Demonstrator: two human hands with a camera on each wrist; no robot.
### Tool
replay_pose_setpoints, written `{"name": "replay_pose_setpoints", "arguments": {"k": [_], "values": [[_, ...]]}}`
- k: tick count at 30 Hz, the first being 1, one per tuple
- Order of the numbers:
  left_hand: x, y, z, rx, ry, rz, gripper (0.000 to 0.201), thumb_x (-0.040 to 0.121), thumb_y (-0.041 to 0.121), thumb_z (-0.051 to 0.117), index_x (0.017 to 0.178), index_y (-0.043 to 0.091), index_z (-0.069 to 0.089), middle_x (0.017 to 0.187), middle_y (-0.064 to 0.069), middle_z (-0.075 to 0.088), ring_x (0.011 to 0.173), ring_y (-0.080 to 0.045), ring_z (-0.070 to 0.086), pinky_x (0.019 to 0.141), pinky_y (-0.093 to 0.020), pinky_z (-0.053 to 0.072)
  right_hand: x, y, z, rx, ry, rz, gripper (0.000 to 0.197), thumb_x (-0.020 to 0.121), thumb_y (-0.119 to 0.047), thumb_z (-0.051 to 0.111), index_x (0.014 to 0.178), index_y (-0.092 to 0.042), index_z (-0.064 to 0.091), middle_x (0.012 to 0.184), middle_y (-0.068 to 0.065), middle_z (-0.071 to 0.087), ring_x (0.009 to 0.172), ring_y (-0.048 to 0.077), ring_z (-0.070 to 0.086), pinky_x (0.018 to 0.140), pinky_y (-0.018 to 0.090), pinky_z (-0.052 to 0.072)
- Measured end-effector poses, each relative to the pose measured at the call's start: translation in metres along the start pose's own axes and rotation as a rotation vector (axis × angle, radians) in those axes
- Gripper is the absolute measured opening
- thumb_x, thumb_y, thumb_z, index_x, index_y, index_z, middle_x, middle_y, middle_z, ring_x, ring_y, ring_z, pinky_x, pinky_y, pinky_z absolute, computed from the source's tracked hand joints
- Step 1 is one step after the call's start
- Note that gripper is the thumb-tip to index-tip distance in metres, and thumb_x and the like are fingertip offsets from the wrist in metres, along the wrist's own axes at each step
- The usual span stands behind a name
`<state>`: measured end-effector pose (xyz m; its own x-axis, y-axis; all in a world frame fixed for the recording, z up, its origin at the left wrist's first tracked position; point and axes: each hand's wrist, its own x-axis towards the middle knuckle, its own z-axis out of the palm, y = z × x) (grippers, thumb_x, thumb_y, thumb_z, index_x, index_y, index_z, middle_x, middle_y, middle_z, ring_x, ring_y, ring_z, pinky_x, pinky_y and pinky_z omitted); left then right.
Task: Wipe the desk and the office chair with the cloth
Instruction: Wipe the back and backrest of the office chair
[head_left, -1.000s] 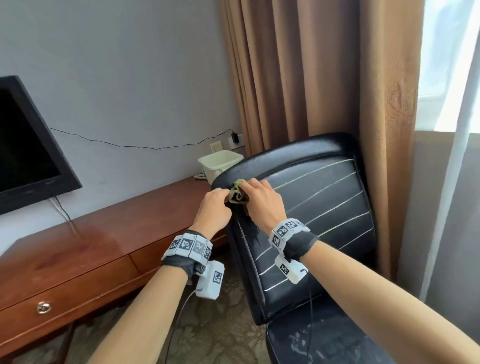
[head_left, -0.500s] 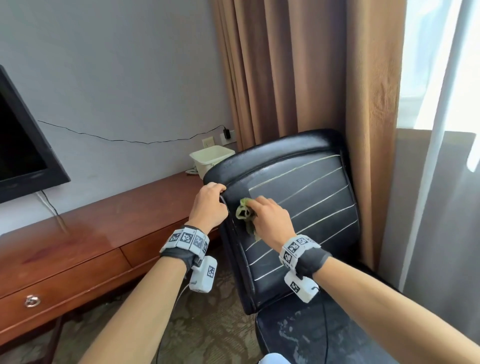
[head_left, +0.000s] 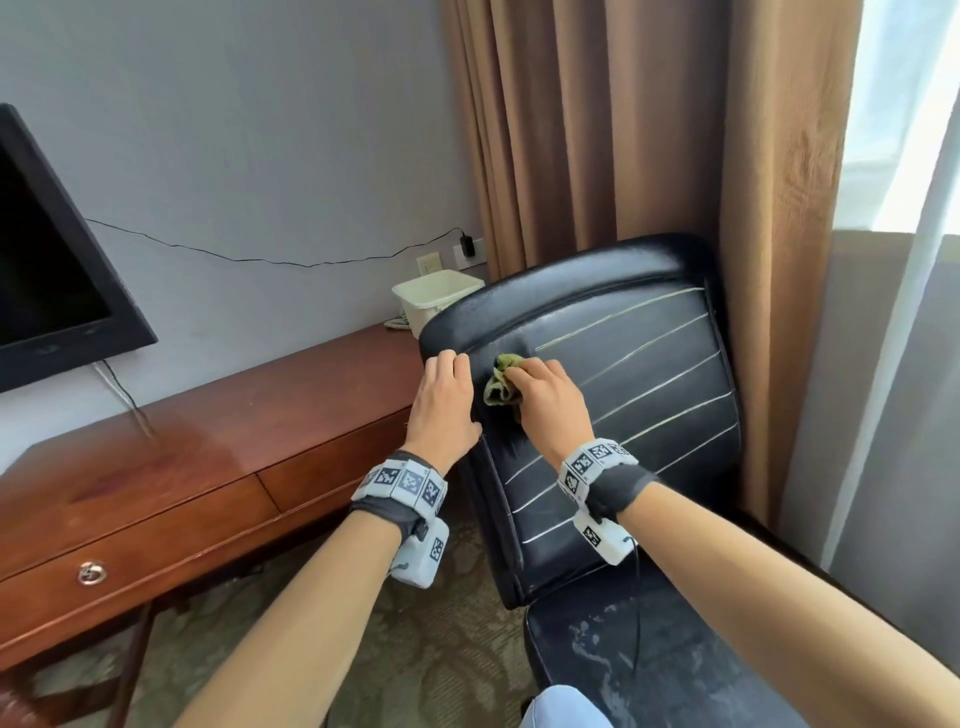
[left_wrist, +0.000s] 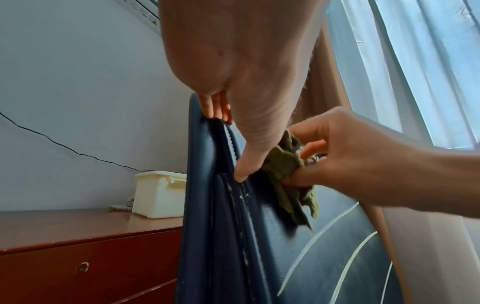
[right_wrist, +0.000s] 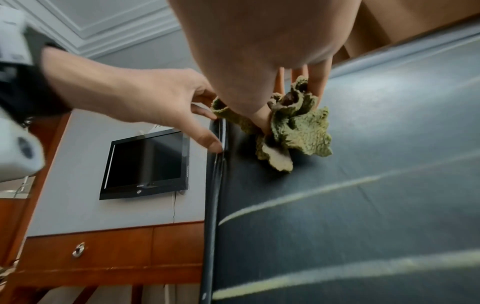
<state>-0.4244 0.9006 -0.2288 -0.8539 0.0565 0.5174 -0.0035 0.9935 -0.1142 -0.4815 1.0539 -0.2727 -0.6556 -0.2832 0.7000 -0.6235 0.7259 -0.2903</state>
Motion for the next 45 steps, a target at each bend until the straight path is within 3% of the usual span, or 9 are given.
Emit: {"name": "replay_pose_setpoints", "arguments": {"k": [5, 11, 15, 22, 27, 30, 35, 38, 45], "values": [[-0.004, 0.004, -0.002, -0.004, 0.006, -0.001, 0.086, 0.068, 0.031, 0.092, 0.135, 0.006, 0.044, 0.131, -0.009, 0.043, 0.12, -0.025, 0.043, 0.105, -0.031, 0.045, -0.027, 0.009, -0.011, -0.019, -0.208, -0.085, 0.043, 0.086, 0.005, 0.059, 0.124, -0.014, 0.068, 0.117, 0.006, 0.063, 0.097, 0.032, 0.053, 0.071, 0.044, 0.052], [-0.002, 0.009, -0.003, 0.042, 0.008, -0.017, 0.081, 0.066, 0.034, 0.092, 0.127, 0.008, 0.045, 0.128, -0.009, 0.043, 0.117, -0.026, 0.043, 0.103, -0.032, 0.043, 0.036, 0.015, -0.044, 0.054, 0.046, -0.011, 0.056, 0.081, 0.007, 0.056, 0.13, -0.018, 0.06, 0.115, 0.005, 0.059, 0.103, 0.032, 0.051, 0.07, 0.042, 0.05], [-0.001, 0.008, 0.002, 0.06, 0.008, -0.024, 0.08, 0.067, 0.03, 0.092, 0.129, 0.009, 0.045, 0.128, -0.009, 0.044, 0.118, -0.026, 0.043, 0.103, -0.032, 0.044, 0.073, 0.026, -0.039, 0.032, -0.039, -0.032, 0.057, 0.078, 0.011, 0.058, 0.126, -0.017, 0.066, 0.115, 0.007, 0.063, 0.106, 0.035, 0.055, 0.079, 0.046, 0.053], [0.01, 0.009, 0.008, 0.104, -0.012, -0.026, 0.081, 0.067, 0.03, 0.091, 0.128, 0.007, 0.044, 0.128, -0.01, 0.044, 0.116, -0.026, 0.044, 0.104, -0.032, 0.044, 0.015, 0.035, 0.001, 0.01, -0.025, -0.052, 0.044, 0.076, 0.011, 0.064, 0.112, -0.013, 0.07, 0.108, 0.004, 0.064, 0.099, 0.033, 0.057, 0.072, 0.044, 0.056], [0.02, 0.019, 0.009, 0.084, -0.015, -0.033, 0.085, 0.064, 0.025, 0.093, 0.13, 0.006, 0.044, 0.129, -0.011, 0.044, 0.117, -0.028, 0.045, 0.102, -0.033, 0.046, -0.014, 0.05, -0.013, -0.062, -0.228, -0.116, 0.047, 0.083, 0.008, 0.06, 0.124, -0.015, 0.066, 0.111, 0.003, 0.061, 0.104, 0.03, 0.054, 0.068, 0.044, 0.054], [0.03, 0.026, 0.012, 0.078, -0.026, -0.034, 0.084, 0.062, 0.021, 0.093, 0.129, 0.005, 0.044, 0.128, -0.012, 0.045, 0.117, -0.029, 0.045, 0.099, -0.035, 0.048, 0.008, 0.061, -0.04, -0.069, -0.192, -0.133, 0.053, 0.083, 0.006, 0.058, 0.129, -0.02, 0.063, 0.114, 0.001, 0.061, 0.107, 0.027, 0.051, 0.068, 0.042, 0.052], [0.047, 0.033, 0.025, 0.072, -0.026, -0.051, 0.082, 0.06, 0.014, 0.093, 0.126, 0.007, 0.044, 0.125, -0.011, 0.044, 0.114, -0.028, 0.045, 0.097, -0.035, 0.05, 0.076, 0.088, -0.072, -0.105, -0.007, -0.089, 0.035, 0.084, 0.0, 0.06, 0.113, -0.02, 0.066, 0.107, 0.002, 0.059, 0.1, 0.029, 0.05, 0.065, 0.044, 0.054], [0.056, 0.039, 0.031, 0.086, -0.032, -0.045, 0.088, 0.062, 0.017, 0.094, 0.132, 0.006, 0.042, 0.129, -0.01, 0.044, 0.117, -0.027, 0.045, 0.1, -0.035, 0.049, 0.092, 0.111, -0.066, -0.049, -0.036, -0.024, 0.049, 0.081, 0.004, 0.059, 0.12, -0.022, 0.069, 0.11, 0.005, 0.065, 0.102, 0.034, 0.054, 0.076, 0.046, 0.055], [0.063, 0.047, 0.033, 0.125, -0.043, -0.072, 0.086, 0.063, 0.015, 0.093, 0.132, 0.005, 0.043, 0.129, -0.01, 0.045, 0.118, -0.026, 0.046, 0.1, -0.033, 0.049, 0.015, 0.126, -0.02, -0.091, -0.101, -0.013, 0.042, 0.079, 0.007, 0.061, 0.112, -0.019, 0.069, 0.106, 0.001, 0.062, 0.098, 0.028, 0.053, 0.067, 0.043, 0.056]]}}
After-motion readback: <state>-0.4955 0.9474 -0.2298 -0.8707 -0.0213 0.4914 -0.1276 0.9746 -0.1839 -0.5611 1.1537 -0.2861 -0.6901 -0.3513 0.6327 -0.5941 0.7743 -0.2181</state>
